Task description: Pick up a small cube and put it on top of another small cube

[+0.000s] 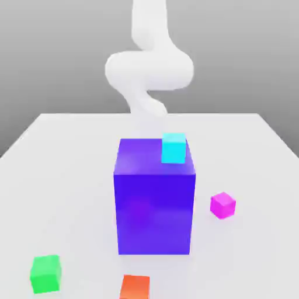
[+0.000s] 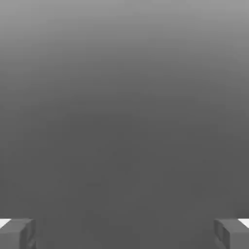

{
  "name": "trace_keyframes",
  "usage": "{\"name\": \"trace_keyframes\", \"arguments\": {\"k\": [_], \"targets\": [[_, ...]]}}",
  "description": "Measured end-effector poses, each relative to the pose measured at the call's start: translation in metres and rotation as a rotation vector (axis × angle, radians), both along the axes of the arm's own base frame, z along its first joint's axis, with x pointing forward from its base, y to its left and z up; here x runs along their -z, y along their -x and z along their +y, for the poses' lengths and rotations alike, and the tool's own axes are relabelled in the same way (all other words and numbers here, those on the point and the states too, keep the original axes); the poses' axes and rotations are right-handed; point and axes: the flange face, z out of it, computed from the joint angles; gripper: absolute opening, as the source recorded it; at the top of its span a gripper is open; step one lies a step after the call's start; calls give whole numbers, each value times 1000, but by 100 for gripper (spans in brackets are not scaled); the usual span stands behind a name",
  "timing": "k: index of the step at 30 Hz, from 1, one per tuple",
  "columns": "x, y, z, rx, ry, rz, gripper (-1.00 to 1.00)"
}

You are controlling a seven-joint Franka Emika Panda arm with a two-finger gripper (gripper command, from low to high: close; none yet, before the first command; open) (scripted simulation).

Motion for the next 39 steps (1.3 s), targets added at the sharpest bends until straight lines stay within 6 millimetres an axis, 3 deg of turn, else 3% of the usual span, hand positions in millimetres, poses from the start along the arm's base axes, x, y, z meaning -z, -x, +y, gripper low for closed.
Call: {"name": "trace_keyframes", "arguments": {"k": [5, 10, 16, 22, 28, 37, 38, 39], "targets": [[95, -30, 49, -299, 154, 115, 0], [188, -31, 99, -605, 296, 210, 0], [296, 1, 150, -990, 456, 304, 0], [392, 62, 179, -1391, 601, 381, 0], [469, 134, 182, -1783, 718, 438, 0], [534, 143, 181, -1832, 728, 442, 0], [539, 143, 180, -1831, 730, 443, -100], [539, 143, 180, -1831, 730, 443, -100]]}}
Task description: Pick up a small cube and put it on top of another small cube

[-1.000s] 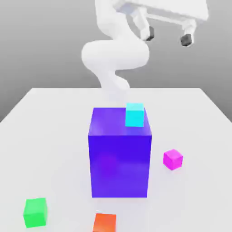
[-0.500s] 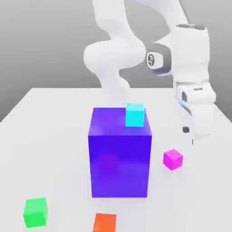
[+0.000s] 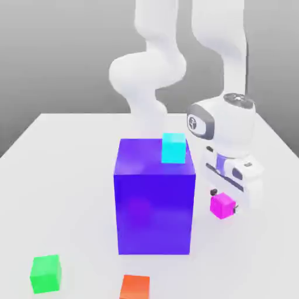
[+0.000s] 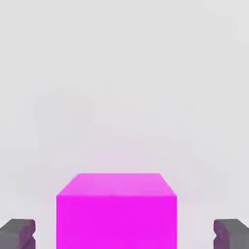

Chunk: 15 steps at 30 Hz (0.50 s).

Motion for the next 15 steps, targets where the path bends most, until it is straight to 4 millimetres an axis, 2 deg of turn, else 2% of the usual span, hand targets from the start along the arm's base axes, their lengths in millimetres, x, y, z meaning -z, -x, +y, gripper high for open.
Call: {"name": "trace_keyframes", "arguments": {"k": [6, 15], "targets": [[0, 0, 0, 0, 1, 2, -100], [-59, 0, 0, 0, 0, 3, -100]]}}
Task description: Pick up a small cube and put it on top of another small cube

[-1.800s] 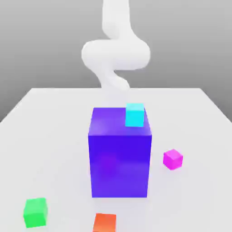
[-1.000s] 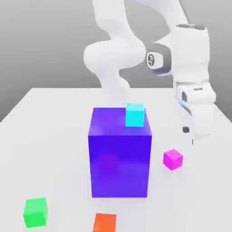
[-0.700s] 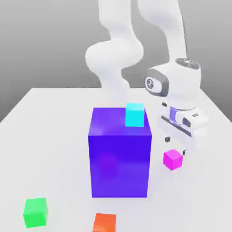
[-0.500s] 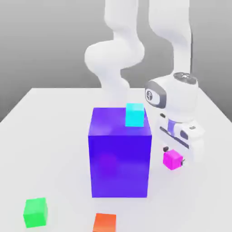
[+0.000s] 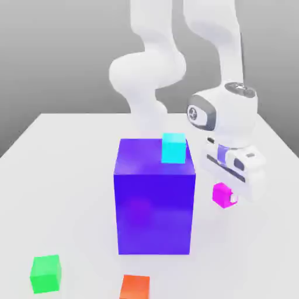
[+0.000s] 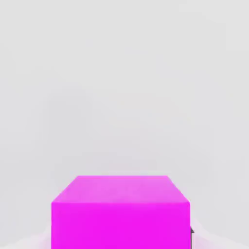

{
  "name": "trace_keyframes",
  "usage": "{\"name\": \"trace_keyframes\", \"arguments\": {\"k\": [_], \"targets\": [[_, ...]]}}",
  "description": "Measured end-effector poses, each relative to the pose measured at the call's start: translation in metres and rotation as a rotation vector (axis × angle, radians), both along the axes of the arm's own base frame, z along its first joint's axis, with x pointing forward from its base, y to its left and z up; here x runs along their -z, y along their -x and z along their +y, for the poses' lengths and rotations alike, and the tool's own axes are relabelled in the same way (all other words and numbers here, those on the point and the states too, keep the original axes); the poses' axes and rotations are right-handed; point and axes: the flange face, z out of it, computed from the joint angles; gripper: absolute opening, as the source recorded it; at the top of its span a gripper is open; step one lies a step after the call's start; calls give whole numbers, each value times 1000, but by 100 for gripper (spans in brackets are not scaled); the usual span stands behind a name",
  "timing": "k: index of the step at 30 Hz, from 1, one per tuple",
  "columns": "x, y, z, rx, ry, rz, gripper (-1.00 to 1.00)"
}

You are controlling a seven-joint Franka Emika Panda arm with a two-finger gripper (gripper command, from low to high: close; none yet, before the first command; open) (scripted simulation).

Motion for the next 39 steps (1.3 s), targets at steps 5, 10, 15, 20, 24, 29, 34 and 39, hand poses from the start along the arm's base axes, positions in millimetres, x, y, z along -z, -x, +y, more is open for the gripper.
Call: {"name": "trace_keyframes", "arguments": {"k": [5, 10, 15, 20, 24, 29, 34, 39], "targets": [[-10, -58, -3, 196, 23, 31, -100], [-18, -141, -39, 528, 39, 59, -100], [-29, -214, -90, 839, 57, 77, -100], [-43, -265, -184, 1207, 57, 71, -100], [-53, -273, -283, 1538, 44, 49, -100], [-63, -250, -398, 1917, 23, 16, -100], [-23, -228, -413, 1982, 5, 1, -100], [1, -226, -413, 1985, 6, 1, 100]]}}
